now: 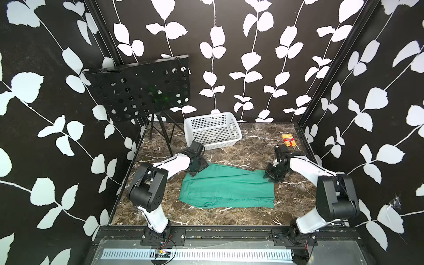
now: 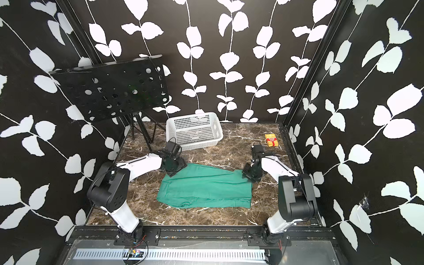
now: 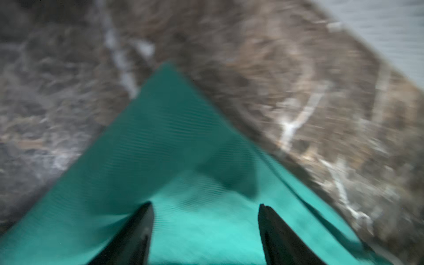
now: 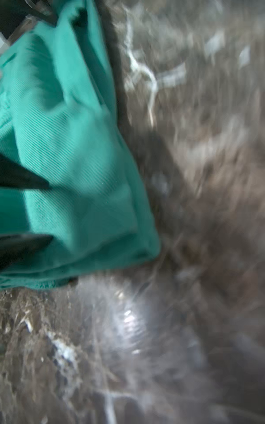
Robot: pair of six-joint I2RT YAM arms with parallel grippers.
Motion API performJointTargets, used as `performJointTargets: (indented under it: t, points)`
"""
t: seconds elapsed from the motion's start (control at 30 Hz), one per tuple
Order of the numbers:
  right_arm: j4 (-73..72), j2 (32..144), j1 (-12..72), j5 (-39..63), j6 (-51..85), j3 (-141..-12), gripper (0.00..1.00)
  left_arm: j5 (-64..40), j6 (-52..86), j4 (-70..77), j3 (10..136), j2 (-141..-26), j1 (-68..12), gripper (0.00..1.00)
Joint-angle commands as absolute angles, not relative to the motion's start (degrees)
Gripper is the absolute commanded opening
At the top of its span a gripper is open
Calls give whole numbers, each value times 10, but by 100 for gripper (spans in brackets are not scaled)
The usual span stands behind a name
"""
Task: Roll up the long pants
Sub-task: Adjust the long pant at the center of the board.
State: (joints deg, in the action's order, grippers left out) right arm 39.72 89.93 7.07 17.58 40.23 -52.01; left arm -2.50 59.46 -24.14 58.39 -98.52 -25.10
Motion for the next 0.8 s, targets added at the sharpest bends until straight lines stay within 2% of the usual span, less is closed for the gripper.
performJointTargets:
  t: [0.0,0.13,0.3,0.5,0.63,0.77]
  points:
    - [425,886,53,139,424,-470,51,15,688,-271,538,-974,-244,72]
    - [432,870,46,136,398,-491,57,40,753,-279,478,-947,-242,73]
    - [470,776,67,109,354,-568,63,49,751,-306,475,-937,-241,73]
    - [570,732,149,146,335,-566,62,67,766,-323,473,-919,-241,73]
    - [617,679,154,132,369,-514,59,75,768,-330,466,-911,-241,73]
    - [587,642,152,154,411,-448,56,73,768,-330,463,-910,-241,73]
